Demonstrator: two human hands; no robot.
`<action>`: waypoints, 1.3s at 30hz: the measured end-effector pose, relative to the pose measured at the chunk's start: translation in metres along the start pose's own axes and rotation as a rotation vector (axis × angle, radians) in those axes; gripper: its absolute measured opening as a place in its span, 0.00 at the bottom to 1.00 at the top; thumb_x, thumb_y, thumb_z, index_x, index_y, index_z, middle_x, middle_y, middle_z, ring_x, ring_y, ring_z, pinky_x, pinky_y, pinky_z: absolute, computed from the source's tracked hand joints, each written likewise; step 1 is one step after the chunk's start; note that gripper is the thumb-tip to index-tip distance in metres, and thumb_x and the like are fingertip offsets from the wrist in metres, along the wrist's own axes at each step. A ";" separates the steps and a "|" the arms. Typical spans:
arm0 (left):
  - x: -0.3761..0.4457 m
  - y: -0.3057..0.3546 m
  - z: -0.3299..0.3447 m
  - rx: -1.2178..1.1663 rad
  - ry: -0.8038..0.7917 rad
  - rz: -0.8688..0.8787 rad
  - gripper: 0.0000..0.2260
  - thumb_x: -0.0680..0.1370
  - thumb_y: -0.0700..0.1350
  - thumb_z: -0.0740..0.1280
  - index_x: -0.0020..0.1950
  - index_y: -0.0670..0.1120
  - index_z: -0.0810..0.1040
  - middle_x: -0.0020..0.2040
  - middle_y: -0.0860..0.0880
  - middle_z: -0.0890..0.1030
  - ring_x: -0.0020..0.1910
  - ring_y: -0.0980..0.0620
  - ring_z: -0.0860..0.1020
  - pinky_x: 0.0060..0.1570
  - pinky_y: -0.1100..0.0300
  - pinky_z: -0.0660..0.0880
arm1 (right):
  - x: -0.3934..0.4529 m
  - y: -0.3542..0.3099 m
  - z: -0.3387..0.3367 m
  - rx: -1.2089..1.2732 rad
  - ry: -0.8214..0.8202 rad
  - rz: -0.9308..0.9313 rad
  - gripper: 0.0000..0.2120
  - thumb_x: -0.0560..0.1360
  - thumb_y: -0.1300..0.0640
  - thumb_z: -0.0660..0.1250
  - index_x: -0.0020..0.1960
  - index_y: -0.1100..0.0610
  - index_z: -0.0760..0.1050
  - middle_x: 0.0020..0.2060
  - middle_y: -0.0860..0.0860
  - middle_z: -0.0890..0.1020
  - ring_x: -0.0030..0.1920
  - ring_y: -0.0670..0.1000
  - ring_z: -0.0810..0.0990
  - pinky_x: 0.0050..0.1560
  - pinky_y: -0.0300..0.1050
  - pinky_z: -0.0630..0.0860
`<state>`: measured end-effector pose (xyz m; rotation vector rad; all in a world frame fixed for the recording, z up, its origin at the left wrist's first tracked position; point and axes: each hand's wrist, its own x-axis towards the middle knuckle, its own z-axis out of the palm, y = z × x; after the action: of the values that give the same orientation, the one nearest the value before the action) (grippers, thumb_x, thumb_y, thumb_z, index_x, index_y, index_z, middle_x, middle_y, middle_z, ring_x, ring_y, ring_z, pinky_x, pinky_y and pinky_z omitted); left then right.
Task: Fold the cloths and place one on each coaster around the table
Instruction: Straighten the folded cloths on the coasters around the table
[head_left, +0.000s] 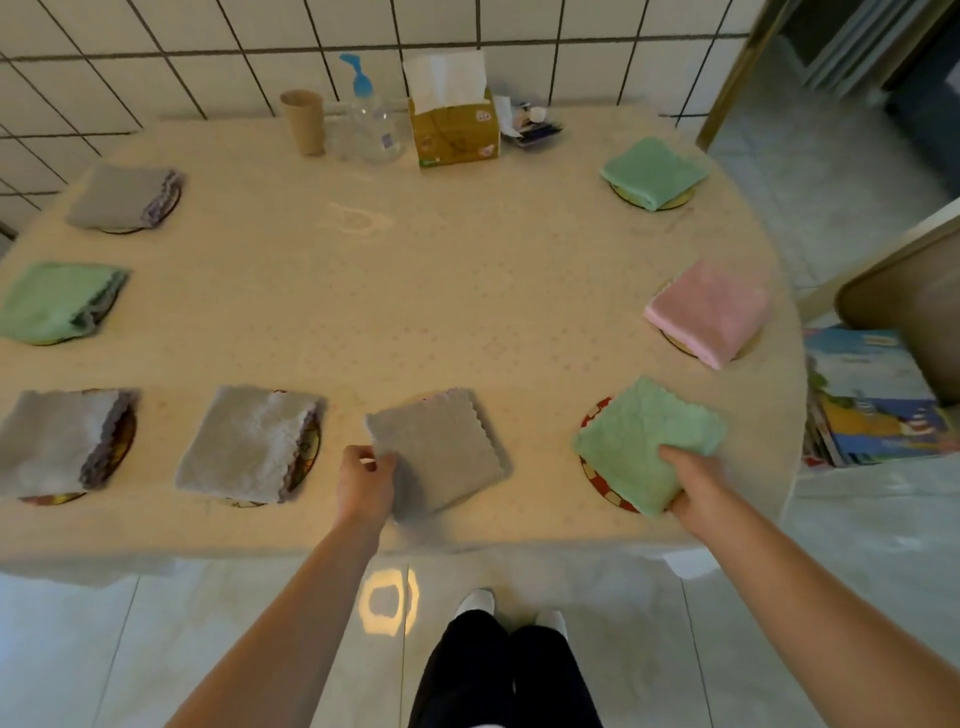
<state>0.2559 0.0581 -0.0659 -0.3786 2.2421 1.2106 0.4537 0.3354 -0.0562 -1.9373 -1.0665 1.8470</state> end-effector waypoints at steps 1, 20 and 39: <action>-0.001 0.001 0.000 -0.026 -0.014 -0.008 0.10 0.79 0.48 0.64 0.55 0.47 0.68 0.50 0.46 0.76 0.49 0.44 0.75 0.51 0.46 0.76 | 0.002 0.000 -0.001 0.012 -0.053 -0.011 0.17 0.74 0.65 0.66 0.61 0.57 0.71 0.56 0.58 0.78 0.55 0.61 0.77 0.53 0.61 0.76; 0.023 0.024 -0.018 0.149 -0.140 0.140 0.10 0.78 0.43 0.66 0.59 0.49 0.71 0.50 0.50 0.79 0.47 0.48 0.76 0.47 0.52 0.72 | 0.044 -0.034 -0.028 -0.599 -0.245 -0.213 0.18 0.68 0.63 0.72 0.58 0.58 0.76 0.48 0.55 0.83 0.49 0.57 0.81 0.53 0.55 0.78; 0.017 0.020 -0.009 0.573 0.084 0.319 0.25 0.70 0.44 0.73 0.64 0.49 0.68 0.62 0.45 0.72 0.53 0.42 0.75 0.43 0.51 0.74 | 0.052 -0.045 -0.032 -1.044 0.000 -0.370 0.24 0.65 0.54 0.77 0.55 0.61 0.70 0.48 0.58 0.79 0.48 0.58 0.76 0.44 0.47 0.69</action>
<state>0.2295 0.0618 -0.0585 0.1604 2.6611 0.6429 0.4650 0.4100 -0.0621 -1.9151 -2.5152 1.1350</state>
